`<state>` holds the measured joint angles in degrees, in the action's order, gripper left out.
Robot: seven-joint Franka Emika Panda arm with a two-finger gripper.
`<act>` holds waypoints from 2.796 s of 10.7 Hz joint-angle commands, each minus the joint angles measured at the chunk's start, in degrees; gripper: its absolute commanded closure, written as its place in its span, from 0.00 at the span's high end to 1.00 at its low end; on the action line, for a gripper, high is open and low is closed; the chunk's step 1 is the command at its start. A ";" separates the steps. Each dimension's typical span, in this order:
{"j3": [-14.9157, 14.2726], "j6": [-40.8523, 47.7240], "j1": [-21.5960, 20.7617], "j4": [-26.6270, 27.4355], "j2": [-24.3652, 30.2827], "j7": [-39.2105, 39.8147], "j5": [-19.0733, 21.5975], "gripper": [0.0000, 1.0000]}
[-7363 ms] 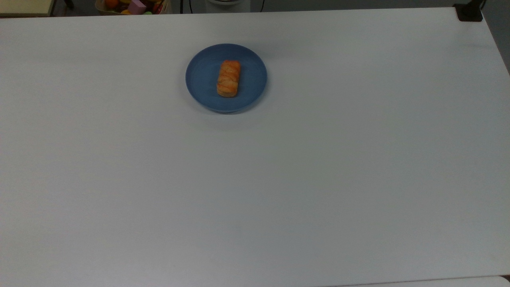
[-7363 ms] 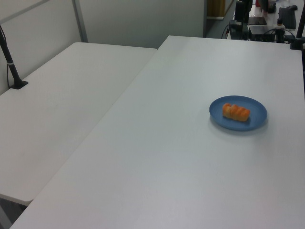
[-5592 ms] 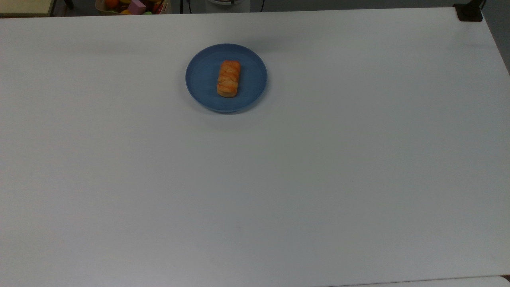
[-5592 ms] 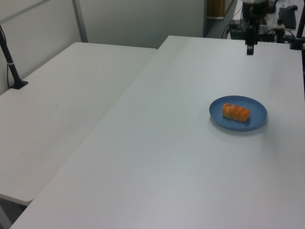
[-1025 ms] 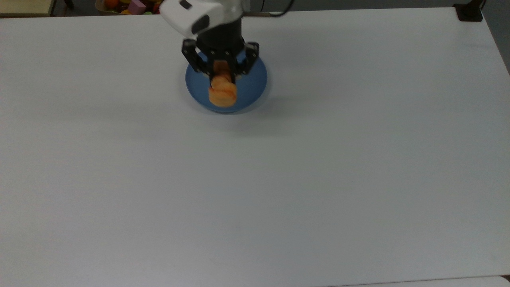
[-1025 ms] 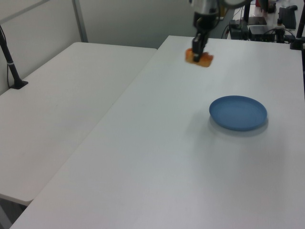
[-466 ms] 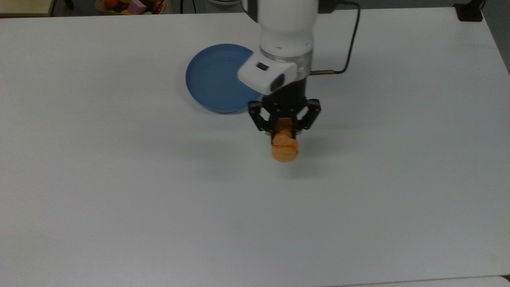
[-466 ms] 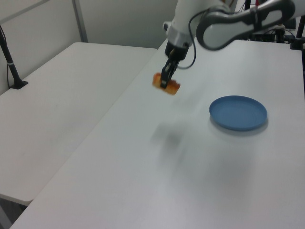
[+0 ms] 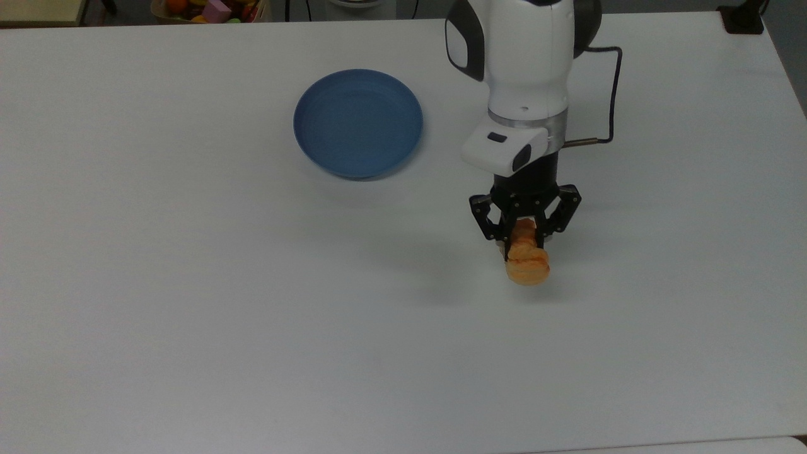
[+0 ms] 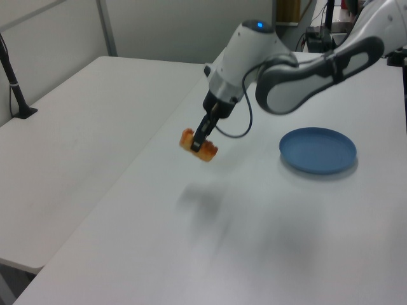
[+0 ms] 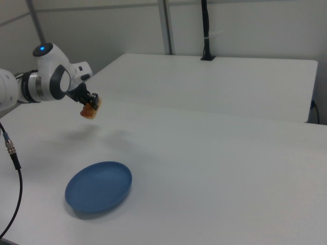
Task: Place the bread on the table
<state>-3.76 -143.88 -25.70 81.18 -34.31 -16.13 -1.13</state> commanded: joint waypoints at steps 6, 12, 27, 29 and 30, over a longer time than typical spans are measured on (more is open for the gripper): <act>-0.72 -15.29 -1.90 -1.64 -10.24 -0.66 0.07 0.51; -0.72 -15.37 -1.90 -1.55 -10.95 -0.66 -0.10 1.00; -1.07 29.04 7.14 11.53 23.03 6.96 -2.65 1.00; -0.98 37.24 10.57 14.78 30.06 11.80 -2.65 1.00; -0.64 39.10 13.02 15.58 32.71 13.91 -2.57 1.00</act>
<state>-5.09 -108.91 -16.41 90.07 -10.56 -7.07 -3.32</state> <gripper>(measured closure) 0.000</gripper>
